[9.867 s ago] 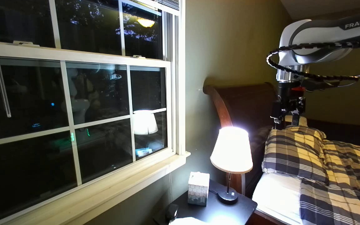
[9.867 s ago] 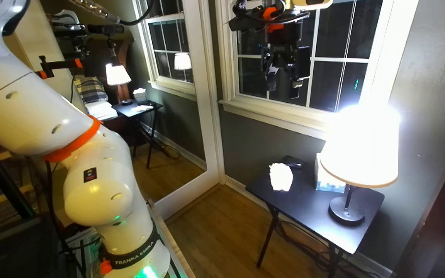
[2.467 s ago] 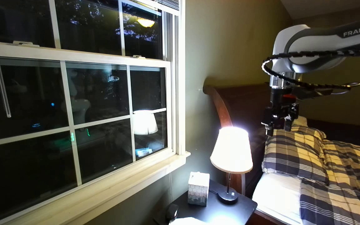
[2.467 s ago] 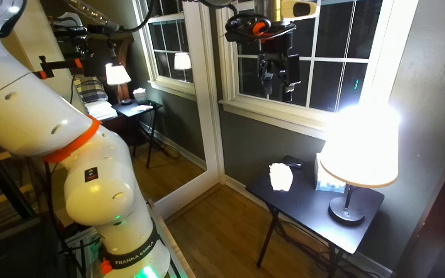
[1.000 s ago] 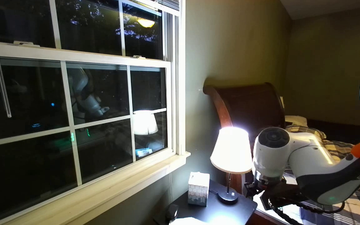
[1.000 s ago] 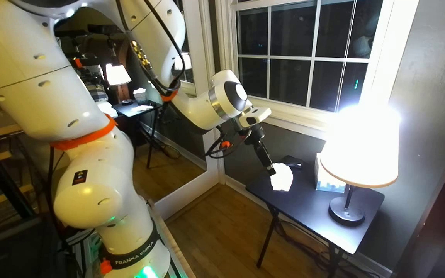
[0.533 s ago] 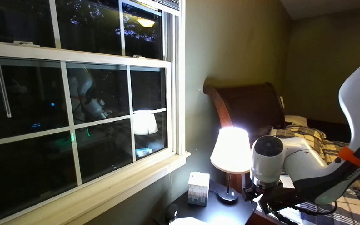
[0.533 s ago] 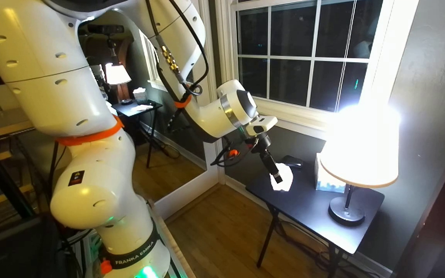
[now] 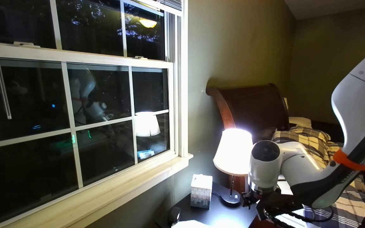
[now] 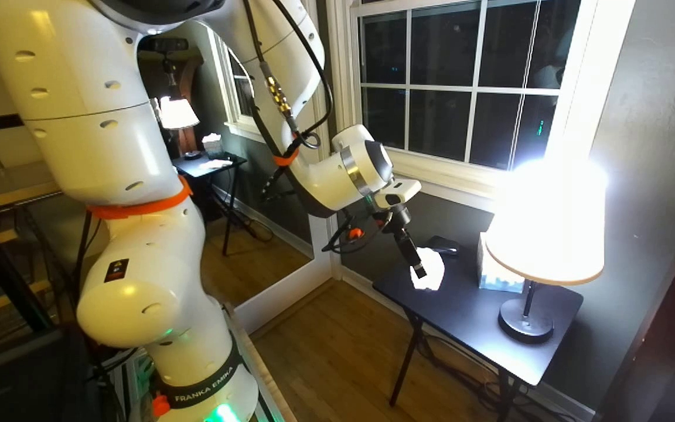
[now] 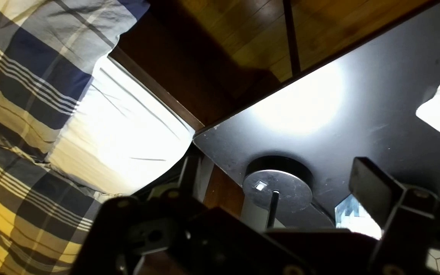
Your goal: Turn off the table lamp
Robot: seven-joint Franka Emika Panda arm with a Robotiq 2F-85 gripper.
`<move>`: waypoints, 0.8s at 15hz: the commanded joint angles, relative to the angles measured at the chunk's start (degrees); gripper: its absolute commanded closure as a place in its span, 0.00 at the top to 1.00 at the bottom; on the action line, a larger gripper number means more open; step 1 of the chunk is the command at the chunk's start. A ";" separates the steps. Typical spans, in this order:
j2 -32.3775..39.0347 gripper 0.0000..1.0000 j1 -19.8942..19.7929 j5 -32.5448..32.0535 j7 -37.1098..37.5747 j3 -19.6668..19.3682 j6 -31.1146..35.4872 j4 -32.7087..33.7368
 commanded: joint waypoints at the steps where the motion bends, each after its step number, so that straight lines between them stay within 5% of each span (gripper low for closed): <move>1: 9.33 1.00 0.47 -7.16 11.21 0.28 0.84 5.97; 6: 20.11 1.00 1.85 -17.19 25.65 -1.53 -0.64 14.17; 7: 22.25 0.92 2.16 -19.19 28.17 -2.15 -1.43 15.97; 8: 24.18 0.73 2.44 -20.93 30.63 -2.78 -2.13 17.62; 11: 29.34 0.49 3.01 -25.20 36.91 -4.67 -3.98 22.25; 12: 29.84 0.42 8.94 -24.35 38.28 -11.21 -2.34 23.51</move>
